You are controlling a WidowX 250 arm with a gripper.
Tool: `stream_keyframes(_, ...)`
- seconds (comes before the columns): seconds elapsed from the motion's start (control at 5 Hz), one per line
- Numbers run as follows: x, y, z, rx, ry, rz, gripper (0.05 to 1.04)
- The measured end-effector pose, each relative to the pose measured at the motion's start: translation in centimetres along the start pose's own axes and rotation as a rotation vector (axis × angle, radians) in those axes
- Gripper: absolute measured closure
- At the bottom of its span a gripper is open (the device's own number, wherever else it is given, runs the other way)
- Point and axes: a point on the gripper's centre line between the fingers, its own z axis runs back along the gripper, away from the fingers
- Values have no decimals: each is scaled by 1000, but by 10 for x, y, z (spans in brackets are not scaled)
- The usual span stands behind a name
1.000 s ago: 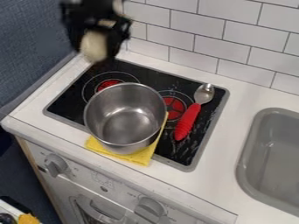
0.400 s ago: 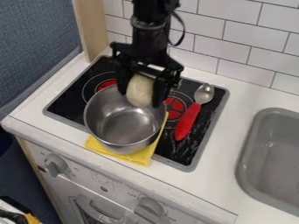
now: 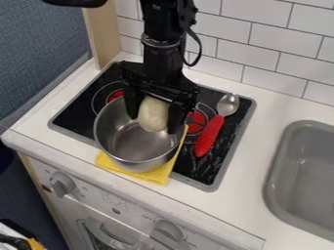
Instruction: Put the white object in the silver bowl
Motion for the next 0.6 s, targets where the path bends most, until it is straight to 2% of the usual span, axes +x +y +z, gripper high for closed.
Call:
stream_keyframes(0.4, 9, -17, 35, 13, -92, -71, 83)
stream_keyframes(0.6, 18, -25, 52, -6, -129, -93, 83)
